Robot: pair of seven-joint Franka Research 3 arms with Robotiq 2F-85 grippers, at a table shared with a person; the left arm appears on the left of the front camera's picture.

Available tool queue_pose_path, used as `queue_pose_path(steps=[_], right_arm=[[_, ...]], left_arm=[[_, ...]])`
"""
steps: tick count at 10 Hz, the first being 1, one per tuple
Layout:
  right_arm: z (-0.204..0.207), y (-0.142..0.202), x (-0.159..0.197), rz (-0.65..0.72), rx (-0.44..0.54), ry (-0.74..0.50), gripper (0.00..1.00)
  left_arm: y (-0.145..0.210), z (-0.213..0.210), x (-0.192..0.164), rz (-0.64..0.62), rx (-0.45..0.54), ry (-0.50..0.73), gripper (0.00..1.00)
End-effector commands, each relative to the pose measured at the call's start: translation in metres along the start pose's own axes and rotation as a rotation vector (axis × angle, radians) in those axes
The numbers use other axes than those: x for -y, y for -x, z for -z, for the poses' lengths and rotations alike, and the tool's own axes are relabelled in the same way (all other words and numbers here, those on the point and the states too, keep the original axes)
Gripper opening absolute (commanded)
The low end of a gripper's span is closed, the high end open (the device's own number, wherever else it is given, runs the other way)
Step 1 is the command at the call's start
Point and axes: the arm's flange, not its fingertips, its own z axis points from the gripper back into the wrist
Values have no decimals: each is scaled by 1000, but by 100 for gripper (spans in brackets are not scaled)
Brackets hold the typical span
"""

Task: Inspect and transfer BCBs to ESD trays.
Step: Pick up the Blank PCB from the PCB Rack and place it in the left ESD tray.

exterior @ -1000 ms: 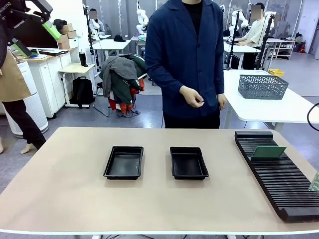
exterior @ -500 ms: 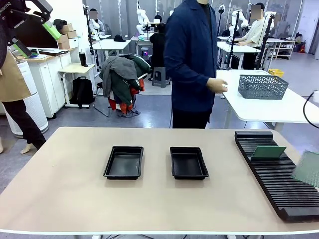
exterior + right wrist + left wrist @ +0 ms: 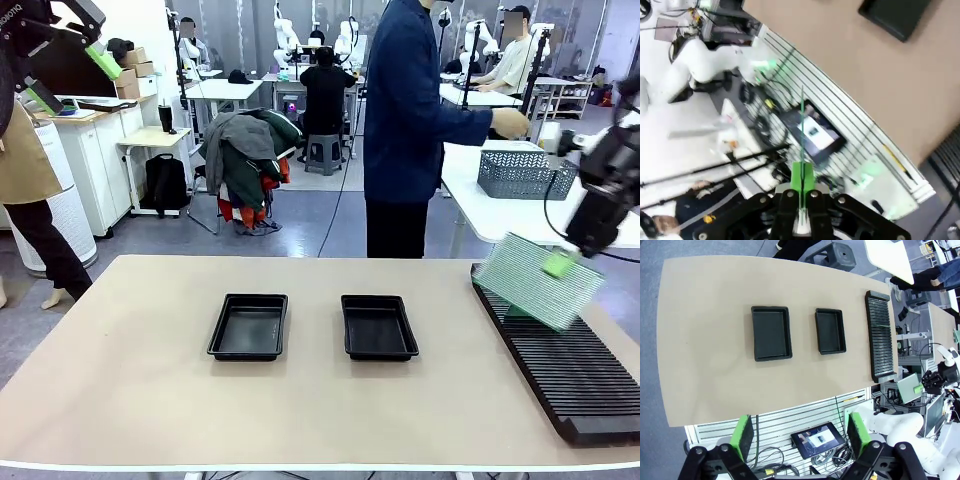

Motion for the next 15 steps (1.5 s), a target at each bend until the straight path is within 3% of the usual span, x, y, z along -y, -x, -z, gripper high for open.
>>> queue_pose_path(steps=[1, 7, 15], right_arm=[[21, -34, -20, 84, 65, -53, 2], [127, -122, -50, 247, 281, -148, 2], [259, -219, -28, 374, 420, -215, 2]], left_arm=[[0, 0, -1, -4, -1, 7, 100], [0, 0, -1, -4, -1, 7, 100], [0, 0, -1, -4, -1, 7, 100]])
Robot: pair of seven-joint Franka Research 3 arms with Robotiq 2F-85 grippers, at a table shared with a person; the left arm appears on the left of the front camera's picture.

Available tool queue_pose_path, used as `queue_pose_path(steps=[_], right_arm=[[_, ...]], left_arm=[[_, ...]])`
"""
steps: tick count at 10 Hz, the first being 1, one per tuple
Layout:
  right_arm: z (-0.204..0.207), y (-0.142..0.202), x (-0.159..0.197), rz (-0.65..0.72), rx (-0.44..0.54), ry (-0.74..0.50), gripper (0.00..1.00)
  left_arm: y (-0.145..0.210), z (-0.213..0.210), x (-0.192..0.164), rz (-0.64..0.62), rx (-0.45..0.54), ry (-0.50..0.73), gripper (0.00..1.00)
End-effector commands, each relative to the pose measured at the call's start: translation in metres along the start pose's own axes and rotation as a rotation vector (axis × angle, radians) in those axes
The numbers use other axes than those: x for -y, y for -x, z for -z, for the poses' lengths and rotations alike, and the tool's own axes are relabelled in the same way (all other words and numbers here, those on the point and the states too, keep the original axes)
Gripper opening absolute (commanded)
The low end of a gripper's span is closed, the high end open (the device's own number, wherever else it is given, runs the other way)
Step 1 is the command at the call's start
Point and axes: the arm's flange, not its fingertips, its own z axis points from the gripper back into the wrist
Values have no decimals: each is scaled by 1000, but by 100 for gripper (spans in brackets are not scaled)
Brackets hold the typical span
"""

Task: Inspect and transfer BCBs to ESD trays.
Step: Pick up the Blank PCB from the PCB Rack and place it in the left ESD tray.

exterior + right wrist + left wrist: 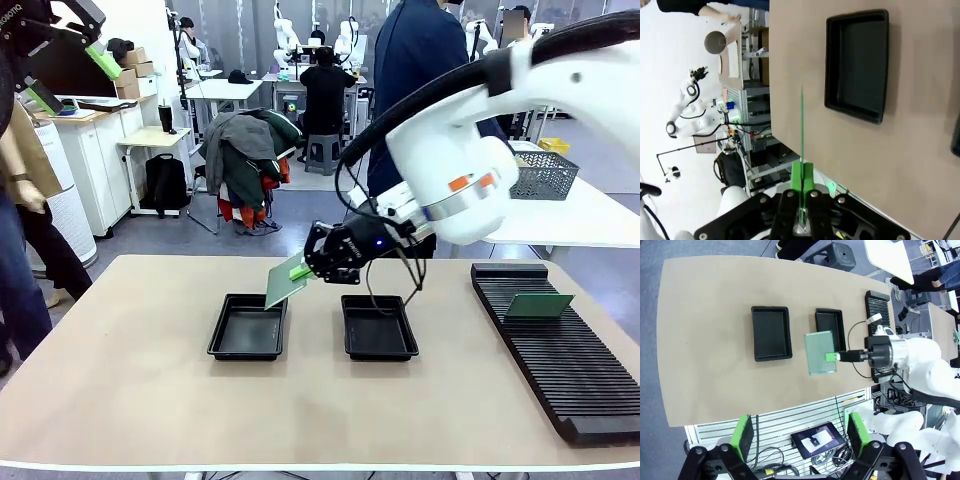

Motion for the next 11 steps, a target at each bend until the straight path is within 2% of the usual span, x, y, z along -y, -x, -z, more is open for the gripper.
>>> queue_pose_path(steps=[1, 7, 11], right_arm=[[36, -16, 3, -18, 38, -37, 2], [105, -52, 15, -59, 39, -45, 2], [128, -58, 30, -52, 56, -16, 2]], left_arm=[[0, 1, -2, -4, -2, 7, 100], [0, 1, -2, -4, -2, 7, 100], [0, 1, -2, -4, -2, 7, 100]])
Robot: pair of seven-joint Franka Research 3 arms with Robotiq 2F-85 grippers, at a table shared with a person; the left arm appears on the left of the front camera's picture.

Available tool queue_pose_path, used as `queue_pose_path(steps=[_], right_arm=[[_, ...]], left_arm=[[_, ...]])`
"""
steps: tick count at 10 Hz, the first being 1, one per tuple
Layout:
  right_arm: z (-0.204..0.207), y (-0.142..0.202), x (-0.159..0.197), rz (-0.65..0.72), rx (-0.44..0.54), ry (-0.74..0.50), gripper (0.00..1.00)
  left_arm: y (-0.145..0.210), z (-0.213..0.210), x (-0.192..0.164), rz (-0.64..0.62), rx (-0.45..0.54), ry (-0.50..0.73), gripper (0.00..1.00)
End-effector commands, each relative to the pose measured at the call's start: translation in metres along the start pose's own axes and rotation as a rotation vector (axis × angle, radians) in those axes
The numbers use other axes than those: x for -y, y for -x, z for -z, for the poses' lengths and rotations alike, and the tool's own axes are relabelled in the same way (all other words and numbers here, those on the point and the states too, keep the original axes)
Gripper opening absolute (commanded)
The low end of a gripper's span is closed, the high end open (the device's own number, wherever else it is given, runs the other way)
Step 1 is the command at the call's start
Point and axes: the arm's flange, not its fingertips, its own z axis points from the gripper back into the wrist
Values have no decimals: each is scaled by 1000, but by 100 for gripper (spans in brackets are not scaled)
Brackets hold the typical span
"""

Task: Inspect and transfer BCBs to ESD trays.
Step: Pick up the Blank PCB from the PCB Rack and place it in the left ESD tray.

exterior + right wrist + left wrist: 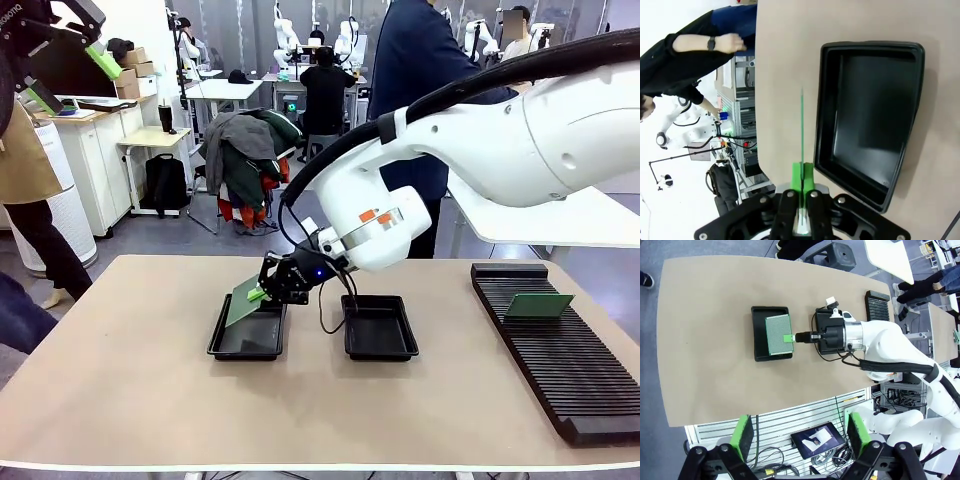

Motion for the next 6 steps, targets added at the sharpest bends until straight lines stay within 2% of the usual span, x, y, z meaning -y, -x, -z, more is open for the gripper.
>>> queue_pose_path(steps=[1, 6], right_arm=[[13, -3, 9, -13, 41, -15, 2], [33, -12, 31, 27, 35, -9, 2]], left_arm=[[0, 1, -1, -4, -2, 7, 100], [0, 1, -1, -4, -2, 7, 100]])
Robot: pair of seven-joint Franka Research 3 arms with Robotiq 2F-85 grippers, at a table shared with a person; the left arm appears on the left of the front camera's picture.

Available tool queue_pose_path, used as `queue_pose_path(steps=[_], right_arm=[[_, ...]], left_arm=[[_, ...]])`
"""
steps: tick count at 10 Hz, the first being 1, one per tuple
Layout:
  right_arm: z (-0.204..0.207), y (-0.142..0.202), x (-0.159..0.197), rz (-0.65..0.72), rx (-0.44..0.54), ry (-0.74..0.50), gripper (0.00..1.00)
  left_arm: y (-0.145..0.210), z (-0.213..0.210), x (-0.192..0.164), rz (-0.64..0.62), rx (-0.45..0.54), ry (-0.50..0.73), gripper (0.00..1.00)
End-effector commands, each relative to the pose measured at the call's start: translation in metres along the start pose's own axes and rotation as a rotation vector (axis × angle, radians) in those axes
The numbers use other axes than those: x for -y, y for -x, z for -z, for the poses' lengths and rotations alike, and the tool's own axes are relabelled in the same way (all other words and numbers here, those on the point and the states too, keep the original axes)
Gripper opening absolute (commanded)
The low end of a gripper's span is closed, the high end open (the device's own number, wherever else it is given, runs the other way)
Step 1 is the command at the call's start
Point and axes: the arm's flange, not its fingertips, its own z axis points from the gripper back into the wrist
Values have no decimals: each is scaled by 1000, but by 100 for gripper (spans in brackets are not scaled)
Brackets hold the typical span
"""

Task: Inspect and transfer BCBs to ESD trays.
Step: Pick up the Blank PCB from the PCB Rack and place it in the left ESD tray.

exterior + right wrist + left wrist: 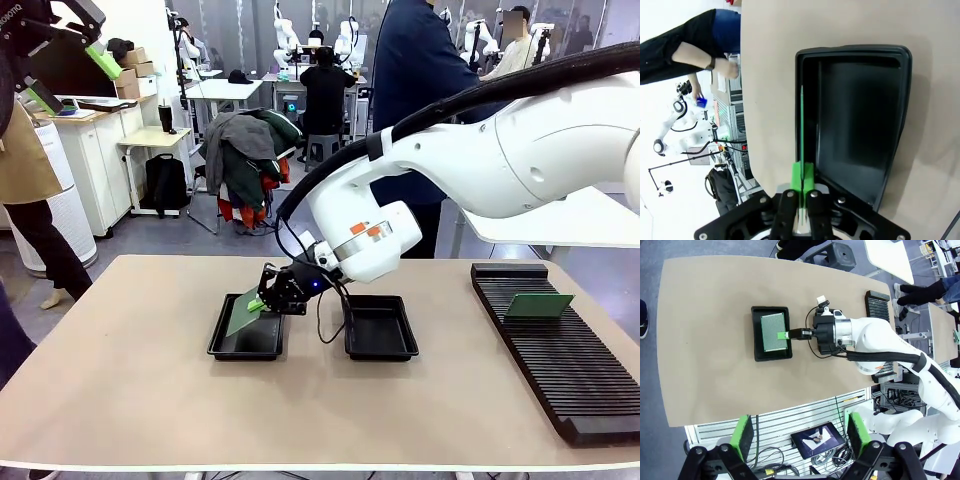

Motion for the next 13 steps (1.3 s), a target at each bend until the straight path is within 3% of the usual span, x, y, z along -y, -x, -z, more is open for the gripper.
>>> queue_pose_path(steps=[1, 13], right_arm=[[12, -3, 7, -1, 41, -12, 2], [24, -7, 20, 34, -8, 13, 2]], left_arm=[[0, 1, -1, -4, -2, 7, 100], [0, 1, -1, -4, -2, 7, 100]])
